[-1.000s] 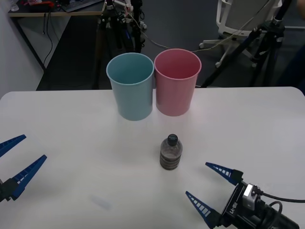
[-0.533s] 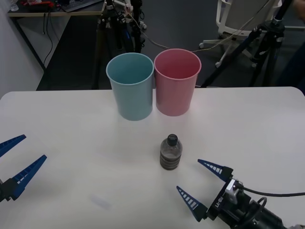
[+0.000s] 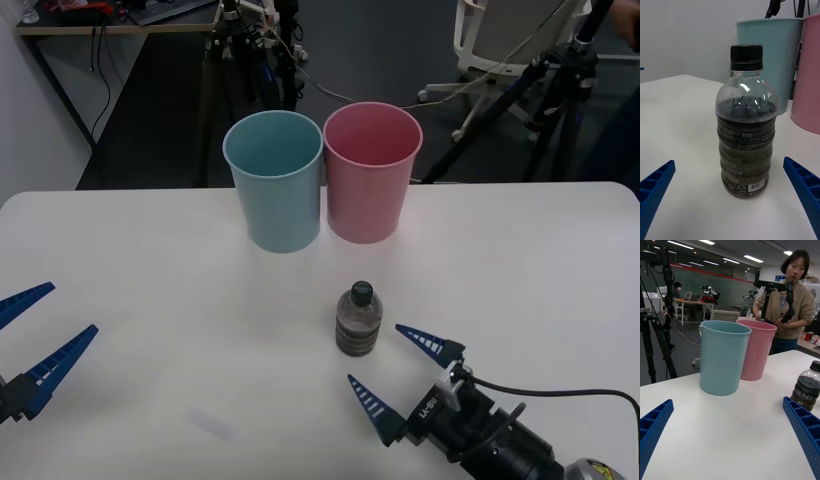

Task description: Grasp the object on the table and drop it into the matching bin: aluminum can to the light blue bin, PET bottle to the pink bin.

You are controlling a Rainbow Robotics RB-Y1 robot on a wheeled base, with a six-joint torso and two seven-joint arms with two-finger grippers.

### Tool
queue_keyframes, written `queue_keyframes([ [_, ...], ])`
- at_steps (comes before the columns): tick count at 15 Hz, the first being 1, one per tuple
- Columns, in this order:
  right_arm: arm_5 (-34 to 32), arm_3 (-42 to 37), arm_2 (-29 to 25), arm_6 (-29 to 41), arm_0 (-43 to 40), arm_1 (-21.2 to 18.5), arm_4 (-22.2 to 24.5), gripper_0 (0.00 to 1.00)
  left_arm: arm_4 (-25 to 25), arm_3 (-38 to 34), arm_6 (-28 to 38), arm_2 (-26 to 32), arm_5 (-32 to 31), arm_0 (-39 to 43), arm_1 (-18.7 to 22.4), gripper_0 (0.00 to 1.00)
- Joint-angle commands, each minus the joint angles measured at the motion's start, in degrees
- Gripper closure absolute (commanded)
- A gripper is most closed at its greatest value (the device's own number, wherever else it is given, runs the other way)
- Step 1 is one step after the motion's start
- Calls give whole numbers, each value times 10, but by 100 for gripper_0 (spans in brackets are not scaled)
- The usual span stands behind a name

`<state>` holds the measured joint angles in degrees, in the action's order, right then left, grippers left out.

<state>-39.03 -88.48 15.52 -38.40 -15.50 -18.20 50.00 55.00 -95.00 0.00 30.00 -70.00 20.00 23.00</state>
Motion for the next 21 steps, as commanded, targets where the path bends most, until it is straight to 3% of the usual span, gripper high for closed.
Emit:
queue_keyframes([
  [1, 19, 0, 12, 0, 9, 4, 0, 0, 0, 0, 0, 0, 0, 0, 0, 0],
  [21, 134, 1, 36, 0, 55, 44, 0, 0, 0, 0, 0, 0, 0, 0, 0, 0],
])
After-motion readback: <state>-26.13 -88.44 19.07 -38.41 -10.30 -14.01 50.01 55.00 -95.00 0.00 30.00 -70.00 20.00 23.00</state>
